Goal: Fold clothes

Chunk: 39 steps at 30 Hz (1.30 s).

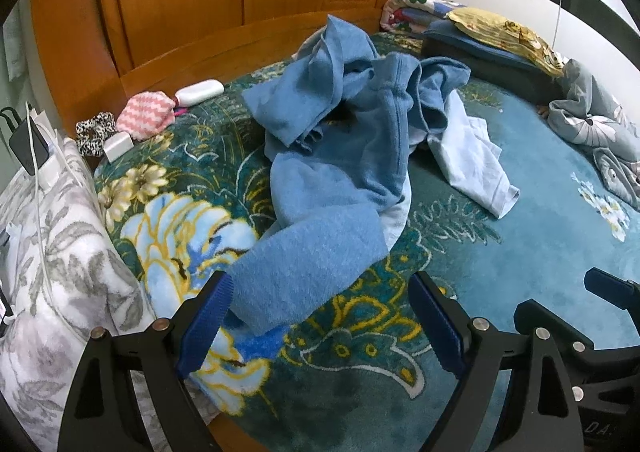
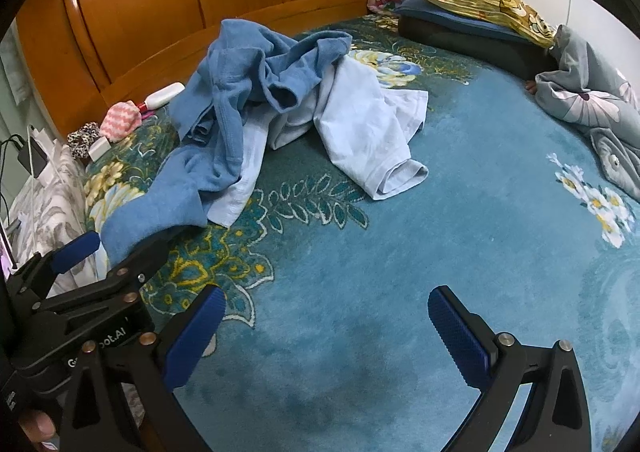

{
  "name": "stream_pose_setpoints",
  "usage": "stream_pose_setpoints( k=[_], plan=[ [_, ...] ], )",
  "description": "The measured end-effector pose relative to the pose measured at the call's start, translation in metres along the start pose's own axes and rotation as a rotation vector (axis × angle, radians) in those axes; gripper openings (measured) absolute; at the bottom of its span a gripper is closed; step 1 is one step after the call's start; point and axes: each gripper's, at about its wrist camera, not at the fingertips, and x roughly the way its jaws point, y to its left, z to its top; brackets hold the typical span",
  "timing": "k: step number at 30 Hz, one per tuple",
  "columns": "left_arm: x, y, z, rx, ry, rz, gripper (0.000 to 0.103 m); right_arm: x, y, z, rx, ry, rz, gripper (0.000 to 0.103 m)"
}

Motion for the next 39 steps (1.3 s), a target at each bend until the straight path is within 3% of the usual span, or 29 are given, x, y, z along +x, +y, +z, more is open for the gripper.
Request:
stream_pose_setpoints(
  k=[25,29,35,39],
  plan=[
    [-0.004,-0.007,0.006,0.026,-0.039,-0.041,0.09,-0.005,-0.008,0.002,0.041,-0.021,0.033,0.103],
    [-0.004,-0.003,0.011,0.016,-0.056,-0.079,0.09,-0.005,-0.009,0.003,0.044,-0.022,0.05,0.103],
    [0.007,0.007,0.053,-0.007,-0.119,-0.031,0.09,-0.007,-0.005,0.002,0.03,-0.028,0.072,0.103],
    [0.024,-0.004,0.084,0.011,-0.114,-0.085,0.09,-0.009,-0.013,0.004,0.048,-0.033,0.065,0.103]
  ],
)
